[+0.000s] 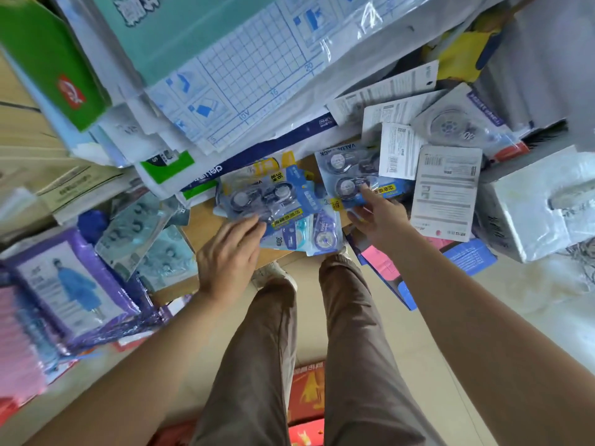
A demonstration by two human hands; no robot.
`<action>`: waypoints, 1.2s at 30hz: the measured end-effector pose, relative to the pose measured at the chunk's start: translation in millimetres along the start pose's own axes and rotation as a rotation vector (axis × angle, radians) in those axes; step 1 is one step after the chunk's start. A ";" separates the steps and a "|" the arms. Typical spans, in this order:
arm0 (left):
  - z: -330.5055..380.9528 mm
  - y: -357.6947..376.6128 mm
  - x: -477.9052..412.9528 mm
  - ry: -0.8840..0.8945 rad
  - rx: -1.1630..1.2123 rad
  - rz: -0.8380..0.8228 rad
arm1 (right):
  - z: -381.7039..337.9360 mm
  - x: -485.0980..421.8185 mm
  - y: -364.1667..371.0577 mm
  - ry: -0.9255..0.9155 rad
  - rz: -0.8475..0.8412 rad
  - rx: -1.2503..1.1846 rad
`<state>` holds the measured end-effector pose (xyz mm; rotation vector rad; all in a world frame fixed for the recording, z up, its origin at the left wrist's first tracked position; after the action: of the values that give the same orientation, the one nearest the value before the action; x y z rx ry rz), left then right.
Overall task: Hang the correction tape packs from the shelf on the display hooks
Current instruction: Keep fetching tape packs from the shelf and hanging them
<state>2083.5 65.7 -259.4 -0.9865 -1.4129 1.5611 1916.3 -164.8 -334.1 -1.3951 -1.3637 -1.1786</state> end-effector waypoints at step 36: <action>-23.5 6.9 -68.0 -0.175 -0.071 -0.482 | 9.7 101.9 -70.4 -0.723 -0.112 1.237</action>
<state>2130.7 11.3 -265.5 -0.5004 -1.6871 1.2635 1843.5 -129.6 -239.8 -0.7731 -2.1060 0.2928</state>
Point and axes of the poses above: each hand's wrist, its own x-axis away from the middle knuckle, its own y-axis out of the palm, z = x × y, the point moved 1 cm from there along -x, towards the middle knuckle, and after that the axes turned 7 degrees about -x, right-handed, at the moved point
